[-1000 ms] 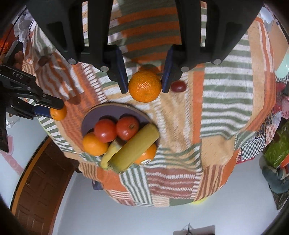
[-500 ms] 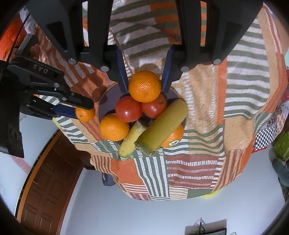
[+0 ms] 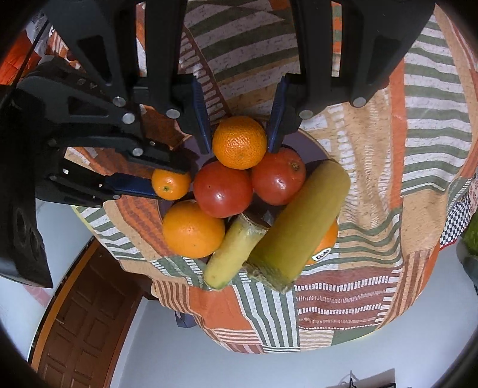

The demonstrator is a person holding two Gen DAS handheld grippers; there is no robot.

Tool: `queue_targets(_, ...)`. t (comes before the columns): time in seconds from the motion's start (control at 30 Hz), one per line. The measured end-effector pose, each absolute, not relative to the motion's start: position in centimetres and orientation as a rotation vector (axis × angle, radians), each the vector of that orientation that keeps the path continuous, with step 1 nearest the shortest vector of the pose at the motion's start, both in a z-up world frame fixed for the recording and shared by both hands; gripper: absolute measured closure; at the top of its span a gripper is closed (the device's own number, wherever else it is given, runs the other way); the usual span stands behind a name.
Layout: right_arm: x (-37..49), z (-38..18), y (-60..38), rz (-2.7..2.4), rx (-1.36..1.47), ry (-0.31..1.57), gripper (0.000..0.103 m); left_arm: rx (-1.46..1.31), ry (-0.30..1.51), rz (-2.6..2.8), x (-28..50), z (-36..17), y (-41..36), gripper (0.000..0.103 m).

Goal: Organize fruits
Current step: 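Place both mandarins on the purple plate beside the tomatoes and open both grippers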

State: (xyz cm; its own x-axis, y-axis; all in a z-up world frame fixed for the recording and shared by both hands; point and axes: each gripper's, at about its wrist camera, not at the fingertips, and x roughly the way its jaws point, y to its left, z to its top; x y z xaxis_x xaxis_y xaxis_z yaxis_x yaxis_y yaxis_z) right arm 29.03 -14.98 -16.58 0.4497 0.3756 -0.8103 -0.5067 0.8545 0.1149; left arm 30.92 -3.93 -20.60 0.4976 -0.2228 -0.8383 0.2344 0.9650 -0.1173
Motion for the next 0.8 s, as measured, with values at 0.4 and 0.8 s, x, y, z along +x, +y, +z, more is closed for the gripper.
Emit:
queue_targets(0.4,29.1,-16.4,-15.3,0.554,-0.143,0.97,0.07,-0.017,1.045,-0.229,31.1,-21.5,-3.3,0.046)
queue_targets(0.8,26.0,-12.7,-17.3,0.521,-0.152,0.907,0.058,-0.019,0.987,-0.213,27.6,-17.5,-2.6,0.046)
